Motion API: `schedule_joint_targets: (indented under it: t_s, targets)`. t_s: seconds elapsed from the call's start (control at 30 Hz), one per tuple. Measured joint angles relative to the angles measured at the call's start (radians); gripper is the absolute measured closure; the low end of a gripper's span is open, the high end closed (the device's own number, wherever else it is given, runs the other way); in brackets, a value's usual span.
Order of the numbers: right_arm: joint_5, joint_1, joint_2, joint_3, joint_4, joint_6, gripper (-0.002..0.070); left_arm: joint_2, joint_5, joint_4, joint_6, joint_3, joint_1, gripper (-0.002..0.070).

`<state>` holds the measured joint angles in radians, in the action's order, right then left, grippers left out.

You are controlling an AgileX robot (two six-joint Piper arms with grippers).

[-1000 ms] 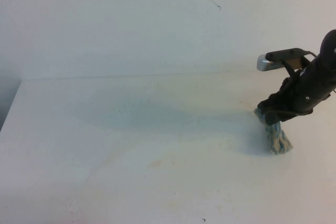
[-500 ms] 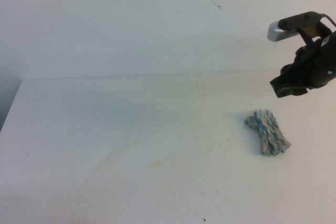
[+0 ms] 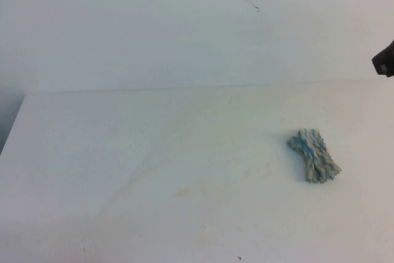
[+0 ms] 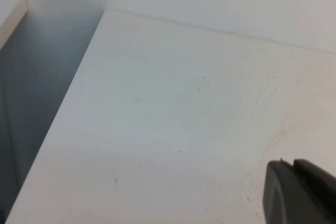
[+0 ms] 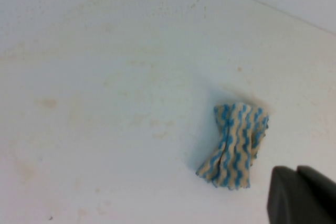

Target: Wipe the table

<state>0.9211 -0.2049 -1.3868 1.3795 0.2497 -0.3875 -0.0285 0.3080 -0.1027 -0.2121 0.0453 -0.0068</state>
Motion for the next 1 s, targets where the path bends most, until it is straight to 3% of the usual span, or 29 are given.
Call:
schedule_joint_targets:
  t_s: [0.3, 0.43, 0.7, 0.9, 1.0]
  targets:
    - [-0.066, 0.0, 0.322, -0.173, 0.0, 0.019, 0.0678, 0.0, 0.0, 0.0, 0.0, 0.0, 0.0, 0.0674]
    - [0.084, 0.0, 0.408, -0.192, 0.024, 0.174, 0.0678, 0.0, 0.0, 0.0, 0.0, 0.0, 0.0, 0.0675]
    - [0.307, 0.0, 0.444, -0.194, 0.027, 0.181, 0.0678, 0.0, 0.001, 0.0, 0.0, 0.0, 0.0, 0.0675]
    - [0.298, 0.0, 0.454, -0.198, 0.008, 0.181, 0.0678, 0.0, 0.001, 0.0, 0.0, 0.0, 0.002, 0.0674]
    - [0.136, 0.004, 0.53, -0.224, -0.071, 0.122, 0.0678, 0.0, 0.001, 0.0, 0.0, 0.0, 0.0, 0.0674]
